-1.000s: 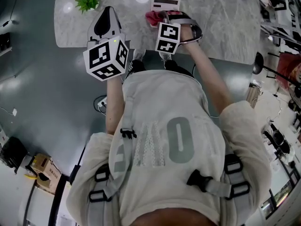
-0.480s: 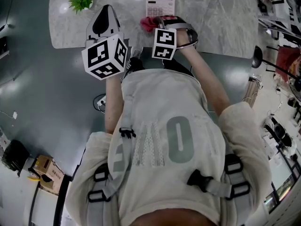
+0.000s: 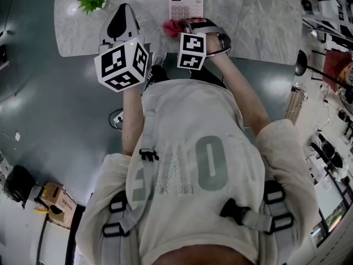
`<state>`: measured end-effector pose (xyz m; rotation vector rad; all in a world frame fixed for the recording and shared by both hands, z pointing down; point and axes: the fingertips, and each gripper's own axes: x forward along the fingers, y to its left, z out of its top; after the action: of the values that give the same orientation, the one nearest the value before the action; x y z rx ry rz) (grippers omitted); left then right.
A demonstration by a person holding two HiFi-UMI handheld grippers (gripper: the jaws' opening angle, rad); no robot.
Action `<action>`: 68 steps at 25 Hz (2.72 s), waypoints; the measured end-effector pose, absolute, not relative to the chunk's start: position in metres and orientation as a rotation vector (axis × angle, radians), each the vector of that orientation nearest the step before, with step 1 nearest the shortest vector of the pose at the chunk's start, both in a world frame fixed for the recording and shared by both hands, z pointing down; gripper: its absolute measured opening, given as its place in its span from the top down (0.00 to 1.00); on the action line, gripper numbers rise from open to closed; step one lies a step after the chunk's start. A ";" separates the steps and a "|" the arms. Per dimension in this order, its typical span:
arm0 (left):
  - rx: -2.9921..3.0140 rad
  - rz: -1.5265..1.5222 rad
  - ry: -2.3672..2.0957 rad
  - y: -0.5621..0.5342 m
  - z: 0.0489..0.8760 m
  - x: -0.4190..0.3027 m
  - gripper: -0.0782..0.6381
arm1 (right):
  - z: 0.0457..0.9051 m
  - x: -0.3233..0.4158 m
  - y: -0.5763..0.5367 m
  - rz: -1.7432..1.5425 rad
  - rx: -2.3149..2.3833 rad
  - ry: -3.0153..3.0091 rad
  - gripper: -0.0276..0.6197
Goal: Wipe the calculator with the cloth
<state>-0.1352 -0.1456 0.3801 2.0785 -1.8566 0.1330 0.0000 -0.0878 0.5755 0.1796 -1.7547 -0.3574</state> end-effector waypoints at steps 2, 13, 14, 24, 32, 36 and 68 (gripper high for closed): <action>2.080 0.131 -1.855 -0.147 0.381 -0.135 0.86 | 0.576 0.000 -0.089 -0.353 0.177 -1.756 0.87; 2.104 0.106 -1.849 -0.157 0.374 -0.129 0.86 | 0.547 -0.001 -0.125 -0.355 0.242 -1.787 0.87; 2.109 0.103 -1.849 -0.158 0.372 -0.128 0.86 | 0.540 0.000 -0.133 -0.360 0.264 -1.793 0.87; 2.210 0.087 -1.851 -0.179 0.339 -0.112 0.86 | 0.429 0.022 -0.206 -0.395 0.636 -1.938 0.87; 2.336 0.135 -1.833 -0.188 0.309 -0.078 0.86 | 0.347 0.058 -0.219 -0.280 1.014 -2.152 0.87; 2.375 0.151 -1.836 -0.194 0.299 -0.070 0.86 | 0.323 0.077 -0.214 -0.181 1.197 -2.258 0.87; 2.353 0.174 -1.859 -0.197 0.308 -0.068 0.86 | 0.327 0.129 -0.184 0.043 1.560 -2.412 0.87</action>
<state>-0.0678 -0.1971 0.3077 2.3527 -1.8586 0.1738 0.1286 -0.1844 0.3271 1.5602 -2.4124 0.0431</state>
